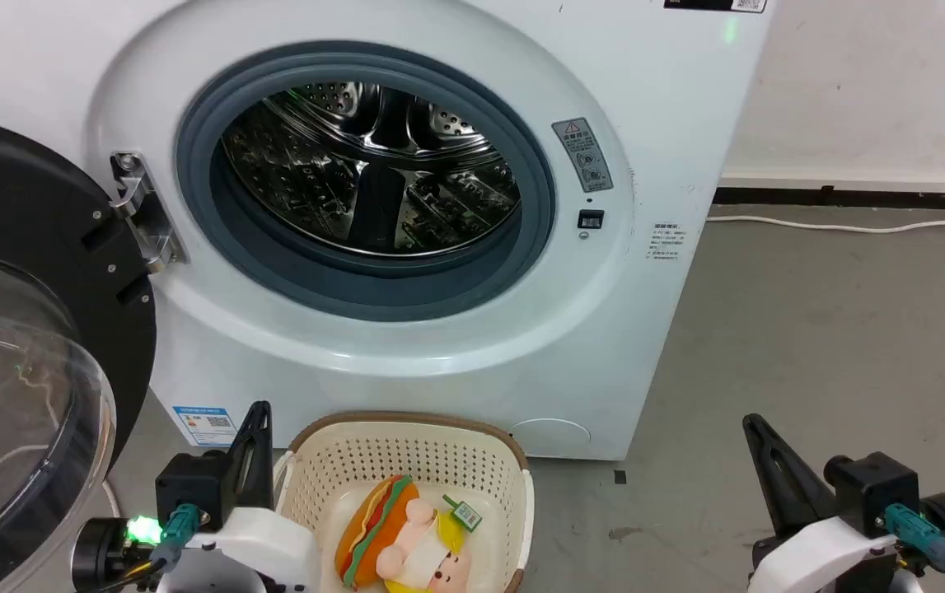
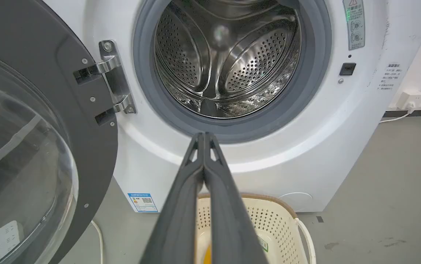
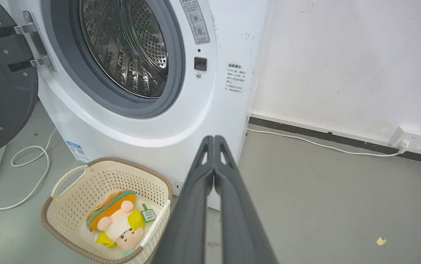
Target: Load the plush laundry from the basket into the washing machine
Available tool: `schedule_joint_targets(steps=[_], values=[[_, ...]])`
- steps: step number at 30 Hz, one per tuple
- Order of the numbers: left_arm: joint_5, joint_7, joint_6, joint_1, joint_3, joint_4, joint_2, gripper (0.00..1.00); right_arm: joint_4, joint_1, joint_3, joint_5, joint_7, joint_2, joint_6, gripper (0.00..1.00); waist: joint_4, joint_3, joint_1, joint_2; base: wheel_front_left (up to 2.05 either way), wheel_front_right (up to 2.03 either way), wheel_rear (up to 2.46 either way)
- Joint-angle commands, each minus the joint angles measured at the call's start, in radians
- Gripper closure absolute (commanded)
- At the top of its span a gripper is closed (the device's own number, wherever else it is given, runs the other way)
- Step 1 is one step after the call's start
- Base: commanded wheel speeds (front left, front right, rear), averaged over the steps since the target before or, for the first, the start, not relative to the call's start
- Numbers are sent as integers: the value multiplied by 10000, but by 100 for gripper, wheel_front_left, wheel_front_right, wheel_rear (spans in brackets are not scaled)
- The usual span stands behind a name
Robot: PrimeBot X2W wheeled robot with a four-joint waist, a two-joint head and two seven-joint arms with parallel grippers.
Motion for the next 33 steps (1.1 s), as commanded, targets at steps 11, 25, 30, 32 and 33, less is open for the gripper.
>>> schedule_joint_targets(steps=[11,25,30,32,33], values=[[28,1,-43,143,5,-43,1,100,-41,-118,-16,-49,5,3,-9,100,0,0,0,-1,0,0,0],[28,1,-43,143,5,-43,1,100,-41,-118,-16,-49,5,3,-9,100,0,0,0,-1,0,0,0],[28,1,-43,143,5,-43,1,100,-41,-118,-16,-49,5,3,-9,100,0,0,0,-1,0,0,0],[28,1,-43,143,5,-43,1,100,-41,-118,-16,-49,5,3,-9,100,0,0,0,-1,0,0,0],[28,1,-43,143,5,-43,1,100,-41,-118,-16,-49,5,3,-9,100,0,0,0,-1,0,0,0]])
